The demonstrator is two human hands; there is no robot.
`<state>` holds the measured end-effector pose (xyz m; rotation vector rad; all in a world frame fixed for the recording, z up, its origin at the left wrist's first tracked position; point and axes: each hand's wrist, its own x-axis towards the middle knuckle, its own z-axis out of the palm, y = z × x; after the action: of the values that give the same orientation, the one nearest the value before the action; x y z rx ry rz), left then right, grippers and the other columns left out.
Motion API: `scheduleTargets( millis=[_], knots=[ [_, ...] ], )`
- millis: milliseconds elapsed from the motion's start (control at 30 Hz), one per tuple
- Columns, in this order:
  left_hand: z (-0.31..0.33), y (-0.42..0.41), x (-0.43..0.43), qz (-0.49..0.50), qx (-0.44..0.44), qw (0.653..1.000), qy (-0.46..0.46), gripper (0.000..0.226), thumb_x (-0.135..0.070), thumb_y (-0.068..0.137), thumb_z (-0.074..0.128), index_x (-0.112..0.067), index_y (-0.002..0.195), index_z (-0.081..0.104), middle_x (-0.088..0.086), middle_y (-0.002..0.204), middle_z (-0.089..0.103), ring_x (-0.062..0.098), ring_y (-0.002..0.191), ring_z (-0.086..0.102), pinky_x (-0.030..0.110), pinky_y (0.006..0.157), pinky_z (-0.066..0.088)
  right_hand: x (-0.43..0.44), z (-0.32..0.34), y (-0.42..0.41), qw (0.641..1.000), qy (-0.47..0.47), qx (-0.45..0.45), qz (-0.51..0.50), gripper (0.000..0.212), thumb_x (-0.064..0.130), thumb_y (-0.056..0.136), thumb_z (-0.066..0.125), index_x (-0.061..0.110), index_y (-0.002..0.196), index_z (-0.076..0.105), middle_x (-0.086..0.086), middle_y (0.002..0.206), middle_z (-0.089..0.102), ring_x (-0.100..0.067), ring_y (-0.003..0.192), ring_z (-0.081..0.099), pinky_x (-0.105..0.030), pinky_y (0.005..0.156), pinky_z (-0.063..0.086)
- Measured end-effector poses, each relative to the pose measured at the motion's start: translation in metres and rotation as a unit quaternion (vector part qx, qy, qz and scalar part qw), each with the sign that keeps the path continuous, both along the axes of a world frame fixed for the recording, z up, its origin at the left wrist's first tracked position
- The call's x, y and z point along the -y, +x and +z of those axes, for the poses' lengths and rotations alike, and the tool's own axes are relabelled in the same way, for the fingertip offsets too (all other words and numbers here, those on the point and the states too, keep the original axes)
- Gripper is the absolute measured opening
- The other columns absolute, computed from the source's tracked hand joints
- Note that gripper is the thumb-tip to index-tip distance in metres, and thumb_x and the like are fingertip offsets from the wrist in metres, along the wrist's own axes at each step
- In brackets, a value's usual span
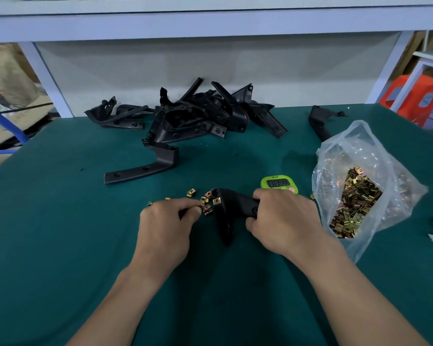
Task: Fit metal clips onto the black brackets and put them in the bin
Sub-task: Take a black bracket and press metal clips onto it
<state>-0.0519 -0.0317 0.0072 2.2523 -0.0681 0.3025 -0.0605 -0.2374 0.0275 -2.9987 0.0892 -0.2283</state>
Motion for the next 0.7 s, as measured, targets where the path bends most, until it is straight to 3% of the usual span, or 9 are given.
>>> scheduleTargets(
  millis=[167, 267, 333, 400, 500, 700],
  knots=[
    [0.002, -0.001, 0.001, -0.007, -0.006, 1.000, -0.006, 0.016, -0.023, 0.091, 0.076, -0.039, 0.087, 0.079, -0.023, 0.064, 0.067, -0.002, 0.071, 0.061, 0.010, 0.062, 0.044, -0.006, 0.005, -0.001, 0.995, 0.053, 0.074, 0.041, 0.023, 0.038, 0.084, 0.066, 0.031, 0.105, 0.062, 0.012, 0.095, 0.061, -0.017, 0.084, 0.046, -0.032, 0.075, 0.031],
    [0.003, -0.001, 0.003, -0.025, -0.029, 0.999, -0.016, 0.018, -0.025, 0.088, 0.077, -0.043, 0.084, 0.079, -0.028, 0.066, 0.067, -0.005, 0.062, 0.058, 0.011, 0.057, 0.042, -0.014, 0.007, -0.001, 0.972, 0.179, 0.131, 0.074, 0.020, 0.021, 0.082, 0.069, 0.029, 0.101, 0.067, 0.015, 0.086, 0.062, -0.010, 0.080, 0.050, -0.026, 0.070, 0.034],
    [0.004, -0.002, 0.005, -0.022, -0.042, 0.998, -0.049, 0.019, -0.027, 0.085, 0.080, -0.045, 0.082, 0.079, -0.028, 0.067, 0.068, -0.006, 0.059, 0.059, 0.008, 0.055, 0.041, -0.019, 0.008, -0.001, 0.946, 0.289, 0.106, 0.105, 0.021, 0.010, 0.080, 0.071, 0.027, 0.093, 0.069, 0.017, 0.076, 0.064, -0.006, 0.073, 0.057, -0.023, 0.066, 0.044],
    [0.005, -0.002, 0.006, -0.018, -0.040, 0.994, -0.096, 0.021, -0.028, 0.082, 0.082, -0.048, 0.083, 0.079, -0.026, 0.071, 0.072, -0.008, 0.063, 0.062, 0.006, 0.057, 0.041, -0.023, 0.007, -0.002, 0.929, 0.335, 0.090, 0.130, 0.020, 0.006, 0.079, 0.074, 0.024, 0.088, 0.072, 0.015, 0.074, 0.069, -0.003, 0.070, 0.061, -0.019, 0.065, 0.050],
    [0.005, -0.004, 0.006, -0.041, -0.047, 0.988, -0.145, 0.028, -0.024, 0.084, 0.081, -0.052, 0.084, 0.078, -0.018, 0.073, 0.075, -0.005, 0.068, 0.067, 0.009, 0.062, 0.046, -0.030, 0.004, -0.004, 0.918, 0.353, 0.094, 0.153, 0.016, 0.009, 0.079, 0.078, 0.023, 0.086, 0.074, 0.013, 0.071, 0.070, -0.003, 0.065, 0.063, -0.014, 0.058, 0.048],
    [0.004, -0.004, 0.008, -0.077, -0.079, 0.964, -0.242, 0.024, -0.013, 0.089, 0.075, -0.033, 0.080, 0.083, 0.005, 0.073, 0.076, 0.005, 0.062, 0.062, 0.016, 0.063, 0.050, -0.032, 0.007, -0.009, 0.929, 0.297, 0.143, 0.169, 0.017, 0.019, 0.074, 0.082, 0.027, 0.084, 0.071, 0.023, 0.058, 0.055, 0.000, 0.062, 0.056, -0.012, 0.056, 0.039]
  ],
)
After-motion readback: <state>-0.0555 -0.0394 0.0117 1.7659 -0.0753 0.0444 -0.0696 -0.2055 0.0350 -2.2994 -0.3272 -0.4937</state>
